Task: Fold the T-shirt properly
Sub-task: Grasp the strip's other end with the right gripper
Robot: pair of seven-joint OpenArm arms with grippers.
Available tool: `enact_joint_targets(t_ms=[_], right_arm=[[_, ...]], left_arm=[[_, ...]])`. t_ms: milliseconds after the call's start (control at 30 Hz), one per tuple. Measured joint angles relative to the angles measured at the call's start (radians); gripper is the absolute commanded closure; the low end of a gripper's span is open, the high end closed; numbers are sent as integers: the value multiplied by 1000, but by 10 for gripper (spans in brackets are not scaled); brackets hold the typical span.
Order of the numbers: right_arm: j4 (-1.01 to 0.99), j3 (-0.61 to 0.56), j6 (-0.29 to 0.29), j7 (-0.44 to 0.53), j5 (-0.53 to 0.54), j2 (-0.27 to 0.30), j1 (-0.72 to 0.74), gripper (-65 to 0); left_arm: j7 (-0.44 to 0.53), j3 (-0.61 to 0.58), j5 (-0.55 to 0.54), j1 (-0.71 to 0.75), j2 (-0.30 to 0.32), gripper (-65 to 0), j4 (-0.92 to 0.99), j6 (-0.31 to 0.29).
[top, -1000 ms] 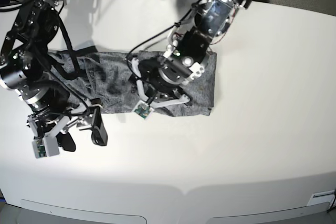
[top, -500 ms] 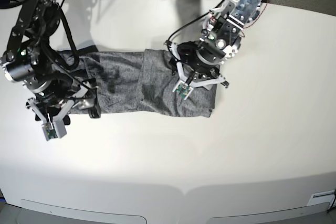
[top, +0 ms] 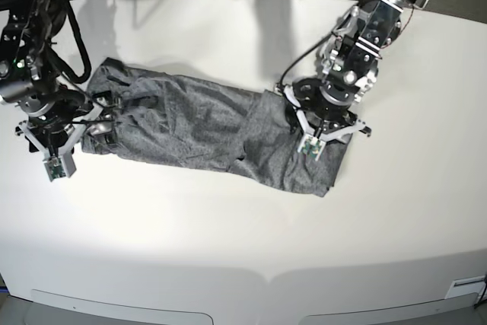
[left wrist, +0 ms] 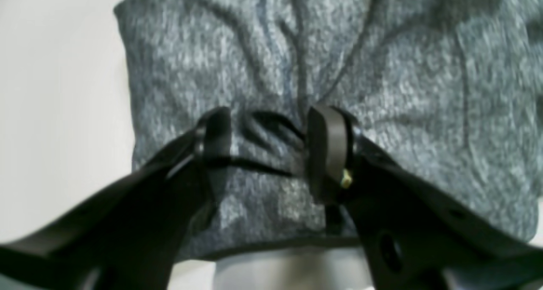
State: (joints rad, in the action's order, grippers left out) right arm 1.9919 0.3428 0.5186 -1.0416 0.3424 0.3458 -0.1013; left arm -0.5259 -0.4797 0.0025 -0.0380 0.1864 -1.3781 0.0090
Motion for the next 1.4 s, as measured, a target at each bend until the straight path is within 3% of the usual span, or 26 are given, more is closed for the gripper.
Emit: enact_joint_targets(t_ms=[133, 333, 400, 533, 800, 1067, 1200, 1400], right_arm=[[-154, 35, -61, 27, 0, -3, 1, -470], [-372, 147, -66, 68, 42, -4, 2, -469], [-449, 176, -48, 72, 109, -2, 6, -470], [-543, 201, 31, 60, 116, -5, 28, -470], [-545, 208, 44, 60, 158, 86, 57, -470], [-684, 214, 46, 139, 192, 84, 61, -470], [-785, 220, 95, 185, 215, 90, 103, -470], [-870, 222, 166, 113, 410, 92, 135, -470]], left_arm=[[-2, 8, 35, 28, -69, -290, -3, 41], [0, 5, 34, 52, -131, -290, -3, -17], [-1, 5, 32, 51, -130, -290, -3, -20], [0, 5, 31, 51, -127, -290, -3, -21], [0, 4, 23, 49, -112, -290, -4, -35], [0, 3, 23, 49, -112, -290, -4, -35], [-2, 3, 23, 49, -112, -290, -4, -35], [-1, 3, 23, 50, -111, -290, -4, -35]])
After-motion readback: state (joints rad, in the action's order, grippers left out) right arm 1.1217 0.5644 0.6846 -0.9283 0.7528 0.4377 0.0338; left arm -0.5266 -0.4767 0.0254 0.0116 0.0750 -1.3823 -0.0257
